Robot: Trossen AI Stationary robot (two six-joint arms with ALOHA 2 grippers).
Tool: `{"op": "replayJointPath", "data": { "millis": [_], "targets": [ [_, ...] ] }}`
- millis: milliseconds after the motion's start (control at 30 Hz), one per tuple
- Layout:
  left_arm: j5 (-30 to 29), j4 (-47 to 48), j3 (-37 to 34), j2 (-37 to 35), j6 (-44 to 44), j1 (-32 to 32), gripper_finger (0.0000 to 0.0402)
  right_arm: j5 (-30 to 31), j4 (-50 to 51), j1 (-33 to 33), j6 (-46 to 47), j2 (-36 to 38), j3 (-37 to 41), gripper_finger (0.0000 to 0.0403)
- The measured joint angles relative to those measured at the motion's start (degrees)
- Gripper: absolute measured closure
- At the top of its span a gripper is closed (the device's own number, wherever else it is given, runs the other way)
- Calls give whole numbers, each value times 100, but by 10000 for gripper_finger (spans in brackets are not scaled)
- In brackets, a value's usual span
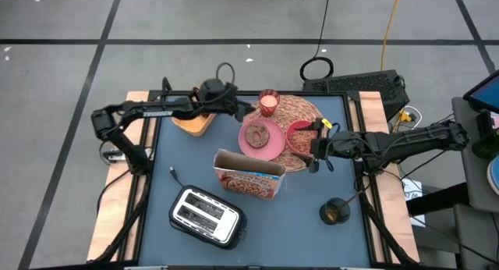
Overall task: Arrange a breakfast setting
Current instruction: Put the apple on the tablemat to the top of the red bowl
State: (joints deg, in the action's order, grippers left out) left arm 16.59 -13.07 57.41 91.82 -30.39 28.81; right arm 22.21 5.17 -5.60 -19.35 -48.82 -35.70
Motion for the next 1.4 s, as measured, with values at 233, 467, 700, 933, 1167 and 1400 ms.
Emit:
{"op": "replayJointPath", "data": {
  "millis": [233,467,700,933,1167,1400],
  "targets": [
    [-543,799,-2,-921,416,525,176,0,-7,2,8,0,0,7],
    [-1653,1597,0,-1897,1463,865,176,0,-15,2,17,0,0,7],
    [-2752,2703,0,-2397,1372,1425,176,0,-19,2,19,0,0,7],
    [-2737,3819,0,-2268,2029,2193,176,0,-54,2,22,0,0,7],
    [-1770,4383,-2,-1751,2119,2677,176,0,-66,2,83,0,0,7],
    [-1080,4459,-2,-1131,2193,2711,177,0,-63,1,205,0,0,7]
  ]
}}
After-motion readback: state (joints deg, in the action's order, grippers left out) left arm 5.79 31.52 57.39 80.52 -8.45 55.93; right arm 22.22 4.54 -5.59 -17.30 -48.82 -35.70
